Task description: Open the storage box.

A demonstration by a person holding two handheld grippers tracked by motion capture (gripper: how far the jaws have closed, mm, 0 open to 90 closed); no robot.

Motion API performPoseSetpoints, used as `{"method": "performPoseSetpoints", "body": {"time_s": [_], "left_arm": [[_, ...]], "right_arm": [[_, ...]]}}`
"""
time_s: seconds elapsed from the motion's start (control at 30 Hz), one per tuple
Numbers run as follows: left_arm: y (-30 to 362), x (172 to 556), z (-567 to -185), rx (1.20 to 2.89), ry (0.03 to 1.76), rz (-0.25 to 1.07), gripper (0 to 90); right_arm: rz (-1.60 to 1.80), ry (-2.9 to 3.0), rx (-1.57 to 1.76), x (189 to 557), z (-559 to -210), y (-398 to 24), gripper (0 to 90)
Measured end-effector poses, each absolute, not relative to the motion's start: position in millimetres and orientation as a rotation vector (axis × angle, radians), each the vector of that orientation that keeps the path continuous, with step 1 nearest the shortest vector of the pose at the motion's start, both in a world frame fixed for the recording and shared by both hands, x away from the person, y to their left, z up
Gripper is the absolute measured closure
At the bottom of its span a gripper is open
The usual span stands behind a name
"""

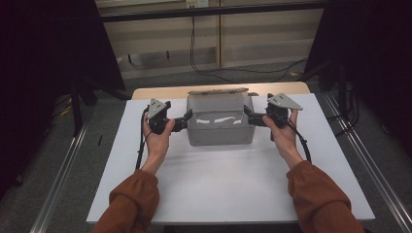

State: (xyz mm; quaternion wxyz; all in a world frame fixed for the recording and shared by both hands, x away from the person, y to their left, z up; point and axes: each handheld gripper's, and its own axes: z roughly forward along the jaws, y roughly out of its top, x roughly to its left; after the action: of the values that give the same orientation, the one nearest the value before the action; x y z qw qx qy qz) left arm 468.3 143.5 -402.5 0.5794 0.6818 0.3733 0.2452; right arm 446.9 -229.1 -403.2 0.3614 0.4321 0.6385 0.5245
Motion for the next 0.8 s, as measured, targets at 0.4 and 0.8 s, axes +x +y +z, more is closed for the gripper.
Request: {"method": "performPoseSetpoints", "body": {"time_s": [0.4,0.8], "left_arm": [[161.8,430.3,-406.9,1.568,0.859,0.617,3.9],[177.8,386.2,-414.5,1.554,0.856,0.664,3.6]], "right_arm": [[1.295,1.599,1.108,412.6,-411.0,-244.1,0.7],[1.282,1.549,1.141,367.2,-420.9,-258.4,0.6]]}}
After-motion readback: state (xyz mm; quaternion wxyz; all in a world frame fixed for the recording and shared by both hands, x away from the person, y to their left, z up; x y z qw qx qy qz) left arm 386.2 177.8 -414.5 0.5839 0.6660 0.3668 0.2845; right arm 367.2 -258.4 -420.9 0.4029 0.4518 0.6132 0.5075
